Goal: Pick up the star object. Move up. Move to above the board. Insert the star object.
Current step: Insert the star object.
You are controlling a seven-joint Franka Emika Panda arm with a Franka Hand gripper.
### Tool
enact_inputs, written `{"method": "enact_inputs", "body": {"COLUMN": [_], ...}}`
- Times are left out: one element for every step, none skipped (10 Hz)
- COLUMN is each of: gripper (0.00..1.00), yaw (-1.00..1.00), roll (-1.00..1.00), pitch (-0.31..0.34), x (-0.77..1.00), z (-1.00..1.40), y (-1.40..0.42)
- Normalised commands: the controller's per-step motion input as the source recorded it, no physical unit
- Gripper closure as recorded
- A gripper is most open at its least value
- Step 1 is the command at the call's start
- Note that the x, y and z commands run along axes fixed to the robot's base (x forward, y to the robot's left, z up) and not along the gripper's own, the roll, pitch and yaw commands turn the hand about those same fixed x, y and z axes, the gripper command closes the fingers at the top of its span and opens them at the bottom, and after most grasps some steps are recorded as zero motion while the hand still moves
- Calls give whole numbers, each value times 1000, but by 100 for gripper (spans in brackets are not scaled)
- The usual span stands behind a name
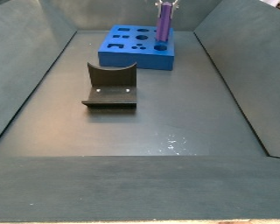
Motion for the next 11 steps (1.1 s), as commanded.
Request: {"method": "enact_inputs", "body": {"gripper": [100, 100, 100, 100, 100, 100, 100, 100, 100, 100, 100], "yaw": [-40, -29, 0, 0, 0, 14, 20, 23, 20, 17, 17], "roll": [50, 36, 54, 67, 96, 107, 104, 87, 89, 97, 110], "pitch": [43, 0, 0, 0, -1, -7, -10, -11, -14, -14, -14], "x": [143, 197, 223, 231, 200, 174, 169, 163, 169, 180, 197], "z": [-1000, -1000, -1000, -1000, -1000, -1000, -1000, -1000, -1000, -1000, -1000], "y": [0, -6, 0, 0, 0, 0, 0, 0, 0, 0, 0]}}
